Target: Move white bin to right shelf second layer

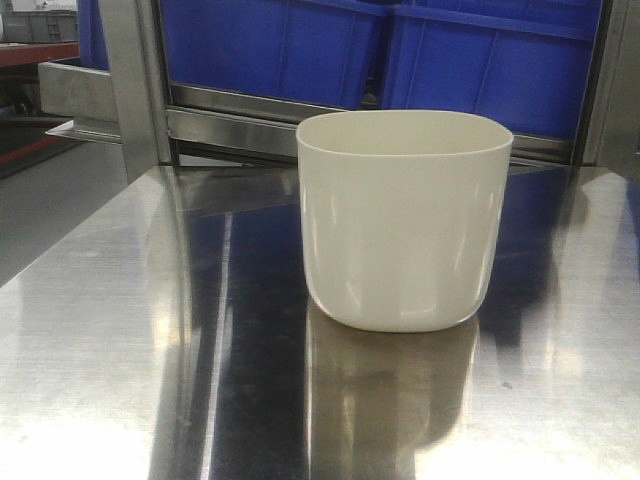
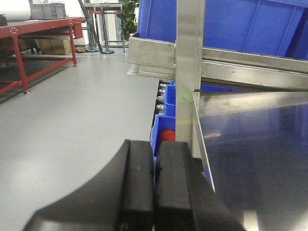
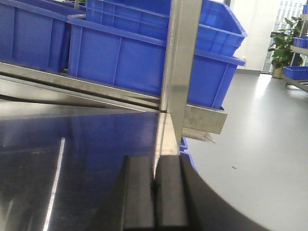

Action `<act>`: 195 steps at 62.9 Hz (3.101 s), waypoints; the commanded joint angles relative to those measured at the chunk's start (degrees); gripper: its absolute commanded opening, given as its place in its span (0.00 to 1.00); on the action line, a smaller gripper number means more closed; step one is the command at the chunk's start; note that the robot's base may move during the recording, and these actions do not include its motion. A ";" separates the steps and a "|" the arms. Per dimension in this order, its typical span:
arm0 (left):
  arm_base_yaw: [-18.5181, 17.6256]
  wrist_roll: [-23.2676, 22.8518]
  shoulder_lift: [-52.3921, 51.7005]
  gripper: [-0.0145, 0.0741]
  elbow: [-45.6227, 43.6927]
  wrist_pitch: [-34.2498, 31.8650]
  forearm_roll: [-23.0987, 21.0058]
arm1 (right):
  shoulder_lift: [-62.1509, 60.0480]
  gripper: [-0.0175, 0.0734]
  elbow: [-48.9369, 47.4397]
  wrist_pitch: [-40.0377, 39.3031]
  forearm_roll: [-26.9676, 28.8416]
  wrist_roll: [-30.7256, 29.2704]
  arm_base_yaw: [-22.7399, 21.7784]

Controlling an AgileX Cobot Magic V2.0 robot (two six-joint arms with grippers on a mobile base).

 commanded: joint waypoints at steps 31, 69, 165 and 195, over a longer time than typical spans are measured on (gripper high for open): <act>-0.43 -0.30 -1.20 0.26 1.52 -4.66 -0.43 | -1.03 0.25 -0.06 -5.12 -0.56 -0.07 0.18; -0.43 -0.30 -1.20 0.26 1.52 -4.66 -0.43 | 0.63 0.25 -15.11 11.30 -9.38 -0.69 0.17; -0.43 -0.30 -1.20 0.26 1.52 -4.66 -0.43 | 74.49 0.57 -74.69 61.66 -14.62 42.91 29.01; -0.43 -0.30 -1.20 0.26 1.52 -4.66 -0.43 | 89.56 0.57 -89.55 69.31 -14.68 42.86 37.16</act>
